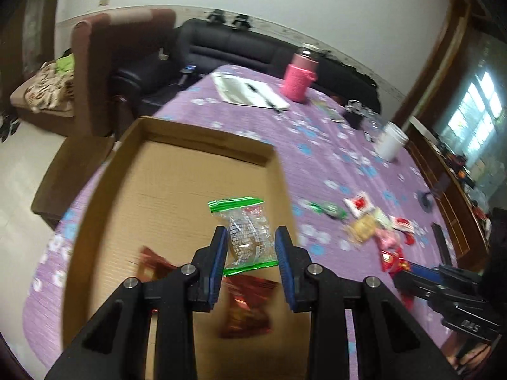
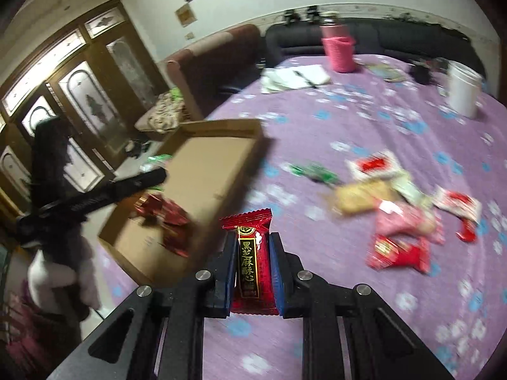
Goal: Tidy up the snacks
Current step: 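Move both held snacks over the box and release them inside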
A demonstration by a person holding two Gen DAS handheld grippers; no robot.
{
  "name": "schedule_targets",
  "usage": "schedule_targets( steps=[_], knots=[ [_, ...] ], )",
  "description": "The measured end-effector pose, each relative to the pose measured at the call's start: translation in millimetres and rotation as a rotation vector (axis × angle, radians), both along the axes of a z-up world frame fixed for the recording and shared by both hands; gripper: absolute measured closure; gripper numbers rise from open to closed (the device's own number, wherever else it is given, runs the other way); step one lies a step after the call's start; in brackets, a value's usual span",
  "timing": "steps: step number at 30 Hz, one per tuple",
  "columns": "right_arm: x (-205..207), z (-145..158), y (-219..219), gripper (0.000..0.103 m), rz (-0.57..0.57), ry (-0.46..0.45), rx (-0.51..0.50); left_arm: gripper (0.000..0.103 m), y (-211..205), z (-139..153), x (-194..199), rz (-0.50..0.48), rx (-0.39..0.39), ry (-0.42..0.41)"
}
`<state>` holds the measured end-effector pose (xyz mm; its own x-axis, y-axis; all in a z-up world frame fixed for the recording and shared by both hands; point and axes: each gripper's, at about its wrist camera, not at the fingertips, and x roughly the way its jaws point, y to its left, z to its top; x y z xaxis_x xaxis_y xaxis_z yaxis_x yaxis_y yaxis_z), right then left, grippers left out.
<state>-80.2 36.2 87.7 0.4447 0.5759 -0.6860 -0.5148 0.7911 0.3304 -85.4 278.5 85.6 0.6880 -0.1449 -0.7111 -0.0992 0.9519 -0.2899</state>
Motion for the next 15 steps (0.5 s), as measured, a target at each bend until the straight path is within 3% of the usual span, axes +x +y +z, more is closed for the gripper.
schedule_targets(
  steps=[8,15],
  knots=[
    [40,-3,89,0.081,0.075,0.047,-0.008,0.073,48,-24,19,0.070,-0.032,0.061],
    [77,-29,148,0.081,0.090,0.097,-0.072,0.073,72,-37,24,0.109,-0.079,0.087]
  ],
)
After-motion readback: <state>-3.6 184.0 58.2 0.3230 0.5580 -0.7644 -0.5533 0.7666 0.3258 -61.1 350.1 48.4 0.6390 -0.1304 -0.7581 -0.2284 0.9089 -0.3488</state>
